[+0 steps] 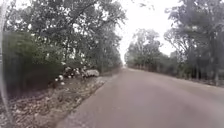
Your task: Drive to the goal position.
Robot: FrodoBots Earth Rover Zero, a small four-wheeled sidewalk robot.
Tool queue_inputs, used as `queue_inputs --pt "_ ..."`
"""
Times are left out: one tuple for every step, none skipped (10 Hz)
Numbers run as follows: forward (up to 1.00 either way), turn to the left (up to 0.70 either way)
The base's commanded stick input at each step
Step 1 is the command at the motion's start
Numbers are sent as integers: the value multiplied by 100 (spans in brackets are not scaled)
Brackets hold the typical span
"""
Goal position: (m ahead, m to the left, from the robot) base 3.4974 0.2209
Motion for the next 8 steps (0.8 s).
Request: queue_inputs --pt "70 0" --pt "70 0" --pt "70 0" --pt "70 0" --pt "70 0" --pt "70 0" --pt "70 0" --pt "70 -1"
